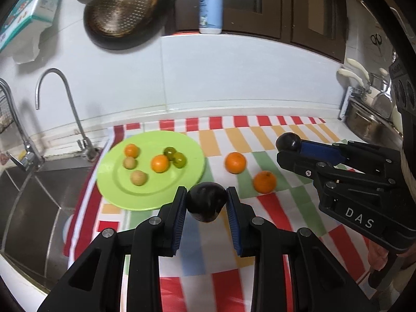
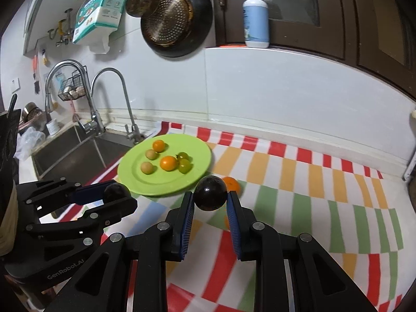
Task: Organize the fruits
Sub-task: 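Carry both dark plums onto the green plate and open both tools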
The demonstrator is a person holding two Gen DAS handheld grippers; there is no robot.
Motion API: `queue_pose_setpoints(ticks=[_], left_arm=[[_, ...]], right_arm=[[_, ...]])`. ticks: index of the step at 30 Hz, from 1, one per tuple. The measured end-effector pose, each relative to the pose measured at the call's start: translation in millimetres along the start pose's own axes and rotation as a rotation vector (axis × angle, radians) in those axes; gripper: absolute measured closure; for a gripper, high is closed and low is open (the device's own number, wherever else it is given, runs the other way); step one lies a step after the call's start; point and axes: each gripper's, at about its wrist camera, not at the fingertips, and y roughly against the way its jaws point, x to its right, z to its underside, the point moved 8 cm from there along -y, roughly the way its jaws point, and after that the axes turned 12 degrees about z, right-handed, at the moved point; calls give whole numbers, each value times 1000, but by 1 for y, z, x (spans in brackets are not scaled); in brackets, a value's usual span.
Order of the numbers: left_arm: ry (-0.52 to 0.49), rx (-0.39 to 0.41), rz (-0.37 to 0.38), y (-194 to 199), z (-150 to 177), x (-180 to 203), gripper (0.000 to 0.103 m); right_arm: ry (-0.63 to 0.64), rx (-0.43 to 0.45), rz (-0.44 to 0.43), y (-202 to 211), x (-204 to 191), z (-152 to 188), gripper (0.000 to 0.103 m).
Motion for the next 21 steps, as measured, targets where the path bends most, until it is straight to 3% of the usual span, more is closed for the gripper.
queue_pose_setpoints(ticks=[21], left_arm=[[36, 6, -102, -8, -22, -86, 73]], right_arm=[[20, -28, -99, -50, -69, -53, 76]])
